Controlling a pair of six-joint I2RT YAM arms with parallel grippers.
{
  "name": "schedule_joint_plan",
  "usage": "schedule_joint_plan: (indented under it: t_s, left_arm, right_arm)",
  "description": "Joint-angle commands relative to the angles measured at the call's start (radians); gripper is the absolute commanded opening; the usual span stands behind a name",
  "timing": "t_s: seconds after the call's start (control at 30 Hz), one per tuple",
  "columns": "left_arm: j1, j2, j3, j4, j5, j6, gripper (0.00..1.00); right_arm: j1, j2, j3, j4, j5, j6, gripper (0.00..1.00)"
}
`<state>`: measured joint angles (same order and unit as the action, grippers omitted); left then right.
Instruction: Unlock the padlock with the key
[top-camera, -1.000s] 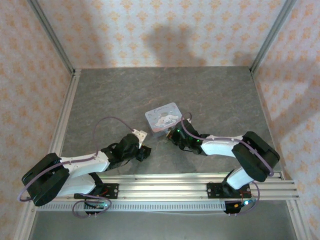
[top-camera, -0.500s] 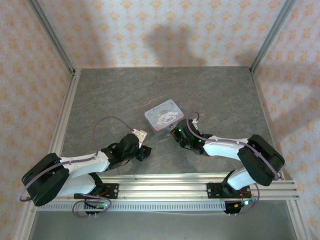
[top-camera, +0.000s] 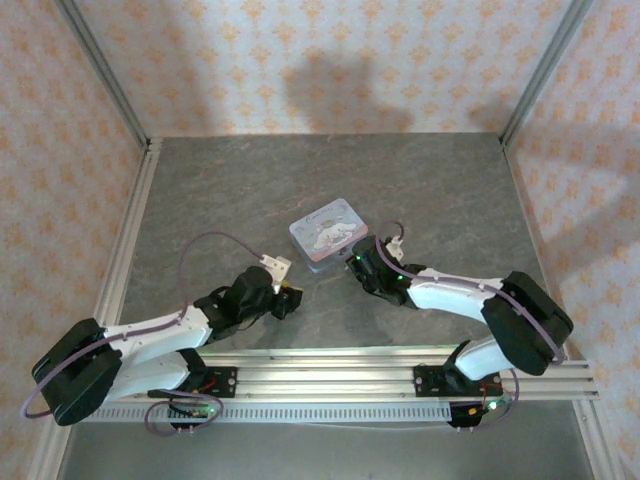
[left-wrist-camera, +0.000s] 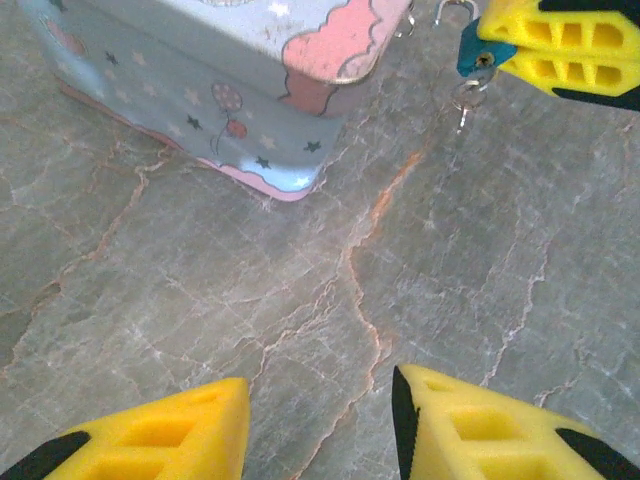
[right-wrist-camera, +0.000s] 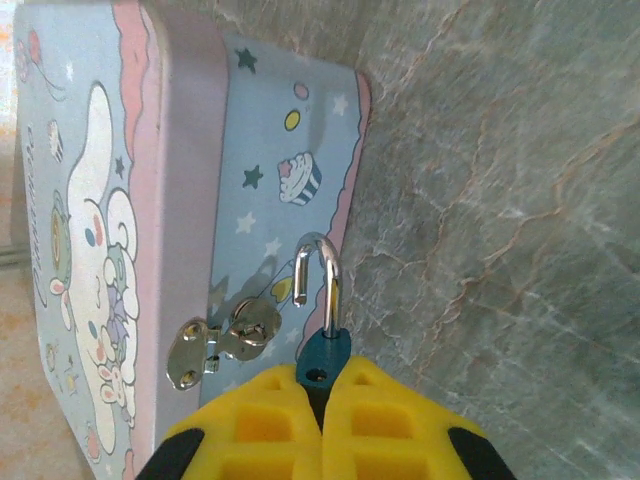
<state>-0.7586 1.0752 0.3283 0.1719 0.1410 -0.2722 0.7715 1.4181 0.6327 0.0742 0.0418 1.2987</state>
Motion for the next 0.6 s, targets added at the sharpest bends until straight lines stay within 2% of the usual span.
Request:
schedule_joint_plan:
  t_s: [0.0,0.13,0.23,0.3,0.4,0.47,0.57]
  left_arm:
    - [0.010,-0.053,0.000,-0.067,-0.054,0.001,0.43]
    - [0.013,-0.122,0.026,-0.150,-0.093,0.007,0.46]
    - [0.020,-0.171,0.064,-0.243,-0.154,0.002,0.52]
    - [0.032,-0.194,0.098,-0.309,-0.200,-0.014,0.64]
    - [0.080,-0.205,0.147,-0.397,-0.237,-0.044,0.90]
    - [0.121,-0.202,0.179,-0.437,-0.220,-0.060,0.98]
    - [0.166,-0.198,0.230,-0.495,-0.202,-0.075,1.00]
  right_arm:
    - [0.005,-0.055,0.050,-0.086,0.086,-0.052,0.00]
    - [0.005,-0.111,0.106,-0.212,0.110,-0.152,0.00]
    - [0.005,-0.164,0.141,-0.317,0.090,-0.246,0.00]
    - [0.005,-0.190,0.160,-0.376,0.044,-0.299,0.00]
    - [0.007,-0.204,0.178,-0.438,-0.089,-0.369,0.00]
    - [0.022,-0.192,0.180,-0.454,-0.176,-0.401,0.00]
    - [0.073,-0.143,0.195,-0.462,-0.263,-0.441,0.00]
